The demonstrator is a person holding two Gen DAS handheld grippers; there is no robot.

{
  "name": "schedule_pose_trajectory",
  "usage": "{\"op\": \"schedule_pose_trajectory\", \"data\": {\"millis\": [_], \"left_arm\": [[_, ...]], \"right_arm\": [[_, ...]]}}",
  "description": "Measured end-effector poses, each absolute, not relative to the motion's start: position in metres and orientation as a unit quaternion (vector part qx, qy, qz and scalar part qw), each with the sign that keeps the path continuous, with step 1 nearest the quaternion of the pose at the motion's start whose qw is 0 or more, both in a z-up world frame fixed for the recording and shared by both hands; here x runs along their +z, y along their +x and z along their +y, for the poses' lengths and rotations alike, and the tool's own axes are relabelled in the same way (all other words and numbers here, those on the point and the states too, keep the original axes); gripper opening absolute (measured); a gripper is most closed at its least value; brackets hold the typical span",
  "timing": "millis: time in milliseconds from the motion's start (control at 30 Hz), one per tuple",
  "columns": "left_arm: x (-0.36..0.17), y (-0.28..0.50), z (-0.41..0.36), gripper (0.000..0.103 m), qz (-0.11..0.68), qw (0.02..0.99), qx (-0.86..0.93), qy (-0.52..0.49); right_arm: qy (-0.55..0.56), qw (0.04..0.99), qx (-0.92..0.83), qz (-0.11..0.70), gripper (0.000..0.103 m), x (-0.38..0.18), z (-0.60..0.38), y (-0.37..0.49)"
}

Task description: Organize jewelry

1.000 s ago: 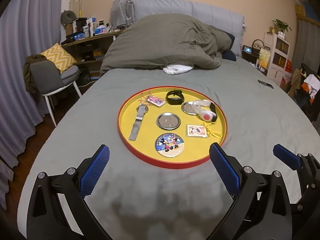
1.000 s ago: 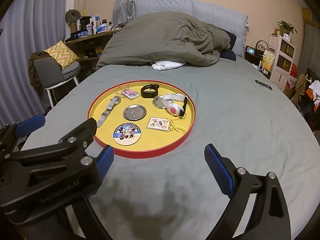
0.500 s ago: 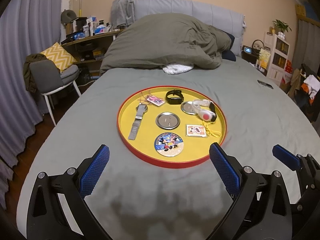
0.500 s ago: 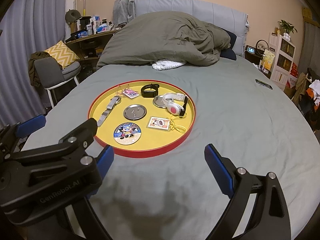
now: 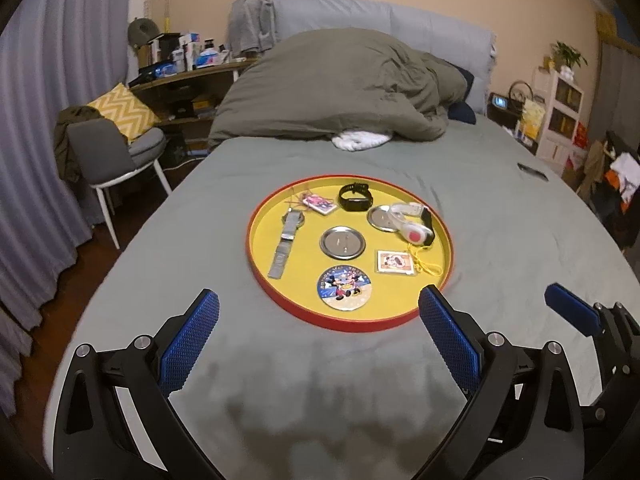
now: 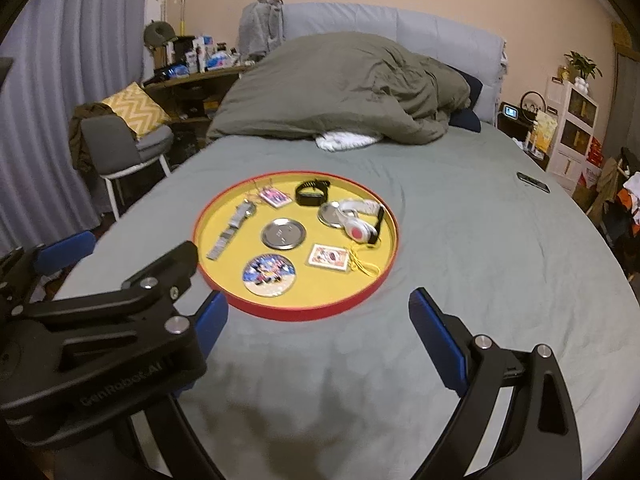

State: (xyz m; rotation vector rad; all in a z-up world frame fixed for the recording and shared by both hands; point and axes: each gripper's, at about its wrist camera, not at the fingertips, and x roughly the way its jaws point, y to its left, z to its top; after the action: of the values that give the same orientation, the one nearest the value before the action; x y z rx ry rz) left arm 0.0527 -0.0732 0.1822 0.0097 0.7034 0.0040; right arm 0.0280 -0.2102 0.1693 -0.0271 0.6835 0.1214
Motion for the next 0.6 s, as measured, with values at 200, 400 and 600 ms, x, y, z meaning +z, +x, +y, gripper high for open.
{"op": "schedule_pose_trajectory", "data": {"millis": [200, 400, 600], "left_arm": [[0.188, 0.058, -0.073, 0.097, 0.347, 0.938, 0.010, -0.002], [0.203, 0.069, -0.083, 0.097, 0.342, 0.939, 0.005, 0.037], [0.218, 0.072, -0.078, 0.097, 0.349, 0.937, -0.009, 0.013]], "right_arm": [[0.008, 0.937, 0.077, 0.339, 0.088, 0.176, -0.214, 0.039], [0.026, 0.938, 0.077, 0.338, 0.088, 0.184, -0.228, 0.048], [0.027, 0.940, 0.072, 0.331, 0.088, 0.203, -0.242, 0.047]]}}
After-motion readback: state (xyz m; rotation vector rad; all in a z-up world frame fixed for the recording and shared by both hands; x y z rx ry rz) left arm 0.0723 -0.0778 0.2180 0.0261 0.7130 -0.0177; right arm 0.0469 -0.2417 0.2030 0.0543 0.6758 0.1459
